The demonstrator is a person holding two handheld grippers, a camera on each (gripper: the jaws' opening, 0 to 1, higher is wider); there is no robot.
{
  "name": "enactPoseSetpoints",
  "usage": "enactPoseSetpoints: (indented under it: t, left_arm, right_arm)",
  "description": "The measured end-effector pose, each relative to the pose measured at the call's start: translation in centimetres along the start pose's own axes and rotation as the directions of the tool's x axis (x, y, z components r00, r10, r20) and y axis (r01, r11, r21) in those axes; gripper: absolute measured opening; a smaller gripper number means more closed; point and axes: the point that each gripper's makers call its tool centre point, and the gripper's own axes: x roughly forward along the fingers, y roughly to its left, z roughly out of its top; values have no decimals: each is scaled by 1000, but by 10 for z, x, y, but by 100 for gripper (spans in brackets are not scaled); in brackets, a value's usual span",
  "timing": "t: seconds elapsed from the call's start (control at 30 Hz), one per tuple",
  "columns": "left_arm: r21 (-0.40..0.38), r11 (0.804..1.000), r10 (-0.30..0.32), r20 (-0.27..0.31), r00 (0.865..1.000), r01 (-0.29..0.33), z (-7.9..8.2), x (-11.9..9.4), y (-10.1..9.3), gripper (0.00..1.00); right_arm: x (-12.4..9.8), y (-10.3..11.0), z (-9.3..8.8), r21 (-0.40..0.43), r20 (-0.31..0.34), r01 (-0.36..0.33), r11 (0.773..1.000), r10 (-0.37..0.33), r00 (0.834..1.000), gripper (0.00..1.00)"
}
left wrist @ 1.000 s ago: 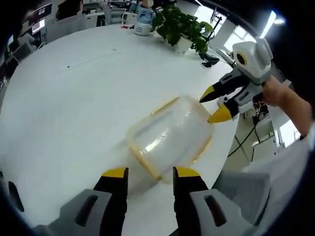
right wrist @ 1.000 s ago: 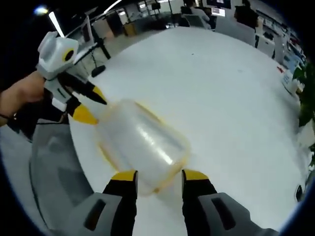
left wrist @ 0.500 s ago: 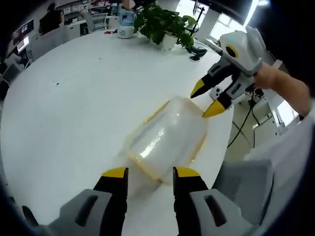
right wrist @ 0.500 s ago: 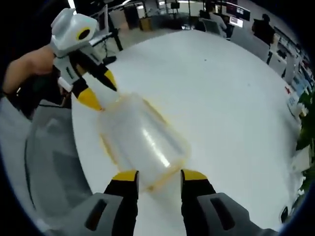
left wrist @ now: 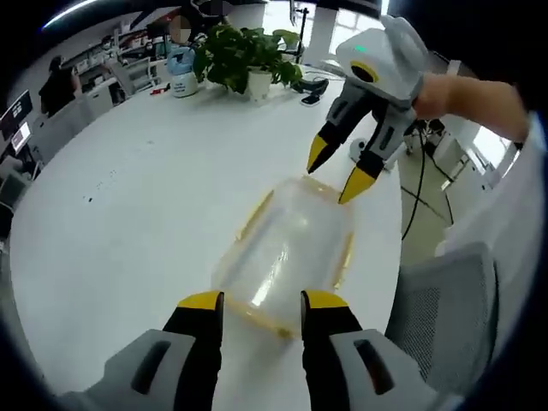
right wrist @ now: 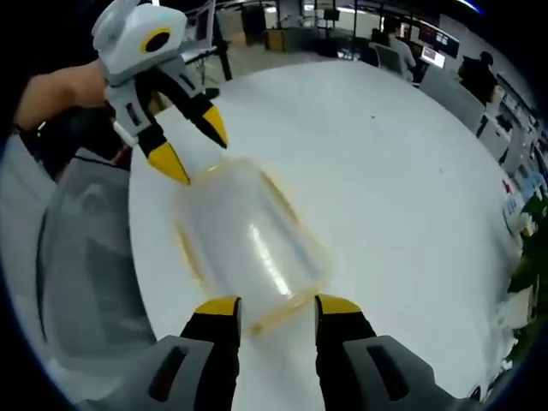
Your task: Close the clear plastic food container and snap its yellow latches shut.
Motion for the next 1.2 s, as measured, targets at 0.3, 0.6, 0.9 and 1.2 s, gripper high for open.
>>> enactPoseSetpoints:
  t: [0.3, 0.6, 0.9, 1.2]
  left_arm:
    - [41, 999, -22, 5, 1000, 22, 2, 5, -4, 36]
    - [90, 995, -52, 34, 998, 49, 8, 10, -11, 35]
    - [110, 992, -65, 44, 997, 60, 11, 15, -14, 33]
    - [118, 991, -73, 48, 996, 67, 12, 21, -20, 32]
  right_arm:
    - [0, 4, 9, -49, 32, -17, 999, 19, 999, 33]
    - [3, 9, 16, -71, 59, -31, 997, 35, 998, 32]
    - [8, 16, 25, -111, 76, -57, 992, 65, 995, 31]
    - [13, 21, 31, -137, 88, -74, 988, 86, 992, 31]
